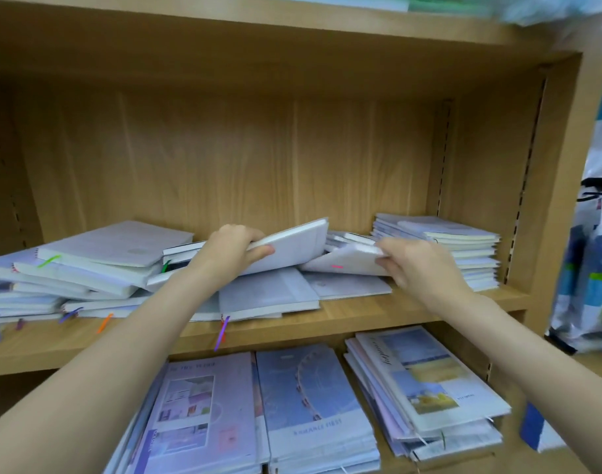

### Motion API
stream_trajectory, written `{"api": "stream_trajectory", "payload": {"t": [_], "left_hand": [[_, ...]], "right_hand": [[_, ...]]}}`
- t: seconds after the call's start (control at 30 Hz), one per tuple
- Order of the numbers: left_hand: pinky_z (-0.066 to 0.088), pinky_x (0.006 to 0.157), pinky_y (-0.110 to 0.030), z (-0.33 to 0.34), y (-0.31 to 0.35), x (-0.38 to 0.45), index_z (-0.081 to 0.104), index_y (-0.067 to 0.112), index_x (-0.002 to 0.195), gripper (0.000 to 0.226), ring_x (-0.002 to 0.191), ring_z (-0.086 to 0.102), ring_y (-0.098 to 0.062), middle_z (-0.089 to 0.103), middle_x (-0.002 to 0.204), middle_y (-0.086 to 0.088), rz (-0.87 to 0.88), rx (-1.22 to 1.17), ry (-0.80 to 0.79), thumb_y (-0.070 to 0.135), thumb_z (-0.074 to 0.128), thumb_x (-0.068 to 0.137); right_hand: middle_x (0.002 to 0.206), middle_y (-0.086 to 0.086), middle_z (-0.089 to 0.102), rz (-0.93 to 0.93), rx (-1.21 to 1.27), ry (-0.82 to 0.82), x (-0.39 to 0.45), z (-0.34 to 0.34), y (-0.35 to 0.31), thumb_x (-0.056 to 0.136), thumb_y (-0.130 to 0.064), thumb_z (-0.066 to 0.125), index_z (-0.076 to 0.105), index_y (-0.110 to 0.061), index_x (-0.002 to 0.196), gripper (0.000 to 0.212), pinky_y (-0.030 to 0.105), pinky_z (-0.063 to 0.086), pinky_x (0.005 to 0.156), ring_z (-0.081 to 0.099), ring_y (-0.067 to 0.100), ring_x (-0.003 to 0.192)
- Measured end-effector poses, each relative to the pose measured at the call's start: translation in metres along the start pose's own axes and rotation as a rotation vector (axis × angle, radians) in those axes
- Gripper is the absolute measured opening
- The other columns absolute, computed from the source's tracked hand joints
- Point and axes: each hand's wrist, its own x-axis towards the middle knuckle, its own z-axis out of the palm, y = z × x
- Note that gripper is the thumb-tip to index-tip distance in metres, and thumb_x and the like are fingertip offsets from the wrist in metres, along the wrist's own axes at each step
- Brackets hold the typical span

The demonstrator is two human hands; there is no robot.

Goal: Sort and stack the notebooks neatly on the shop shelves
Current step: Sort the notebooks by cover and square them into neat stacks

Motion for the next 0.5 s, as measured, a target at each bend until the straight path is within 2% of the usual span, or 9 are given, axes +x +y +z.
{"api": "stream_trajectory", "payload": {"t": [0.07,0.13,0.23,0.27,0.33,0.4,0.43,0.5], "left_hand": [[0.02,0.048,-0.027,0.002,-0.004,-0.001,0.035,0.016,0.058,0.043,0.056,0.033,-0.016,0.035,0.056,0.0,0.019,-0.016,0.003,0.033,0.052,0.093],[0.028,0.055,-0.031,0.008,-0.006,-0.005,0.047,0.015,0.063,0.036,0.067,0.043,-0.022,0.048,0.064,-0.001,0.079,-0.037,0.002,0.032,0.052,0.093],[0.034,0.072,-0.033,0.018,-0.007,-0.014,0.063,0.013,0.082,0.025,0.088,0.053,-0.029,0.063,0.087,-0.007,0.135,-0.014,-0.004,0.032,0.052,0.094],[0.037,0.078,-0.033,0.023,-0.01,-0.015,0.066,0.011,0.092,0.03,0.097,0.054,-0.03,0.065,0.099,-0.01,0.147,0.009,-0.016,0.036,0.05,0.094],[0.042,0.09,-0.036,0.029,-0.016,-0.016,0.068,0.011,0.103,0.056,0.11,0.054,-0.029,0.063,0.119,-0.009,0.176,0.045,-0.067,0.055,0.037,0.088],[0.042,0.093,-0.039,0.033,-0.022,-0.017,0.069,0.012,0.105,0.076,0.112,0.053,-0.026,0.061,0.122,-0.005,0.191,0.026,-0.101,0.063,0.021,0.077],[0.042,0.094,-0.04,0.034,-0.025,-0.02,0.069,0.012,0.108,0.079,0.113,0.052,-0.026,0.061,0.122,-0.004,0.198,0.015,-0.11,0.063,0.018,0.075],[0.041,0.097,-0.041,0.039,-0.028,-0.028,0.066,0.014,0.115,0.079,0.115,0.05,-0.026,0.059,0.125,-0.004,0.231,0.017,-0.113,0.063,0.02,0.074]], "right_hand": [[0.069,0.012,0.061,-0.021,0.074,0.232,0.0,-0.036,0.0,0.082,-0.014,0.059,0.059,-0.004,0.083,0.009,0.032,0.04,0.05,0.06,0.033,0.061],[0.08,0.013,0.063,-0.009,0.098,0.371,0.008,-0.065,-0.001,0.083,-0.012,0.055,0.061,-0.003,0.094,0.015,0.032,0.04,0.061,0.059,0.033,0.071],[0.092,0.014,0.064,-0.021,0.077,0.52,0.032,-0.086,-0.007,0.087,-0.008,0.052,0.06,-0.002,0.104,0.02,0.029,0.026,0.069,0.055,0.034,0.079],[0.092,0.014,0.064,-0.013,0.064,0.562,0.038,-0.087,-0.006,0.087,-0.007,0.052,0.06,-0.003,0.105,0.02,0.028,0.024,0.069,0.054,0.034,0.08],[0.092,0.015,0.063,0.025,0.075,0.657,0.045,-0.085,-0.003,0.09,-0.007,0.051,0.06,-0.002,0.107,0.02,0.029,0.026,0.07,0.053,0.033,0.08],[0.092,0.016,0.062,0.087,0.109,0.726,0.05,-0.076,0.002,0.09,-0.005,0.05,0.059,-0.001,0.106,0.019,0.031,0.028,0.071,0.052,0.033,0.08],[0.09,0.017,0.062,0.098,0.119,0.733,0.054,-0.068,0.005,0.09,-0.003,0.05,0.06,0.0,0.105,0.018,0.032,0.028,0.07,0.052,0.033,0.078],[0.083,0.016,0.062,0.075,0.114,0.617,0.058,-0.037,0.009,0.085,0.004,0.053,0.062,-0.001,0.1,0.018,0.034,0.031,0.069,0.053,0.033,0.072]]}}
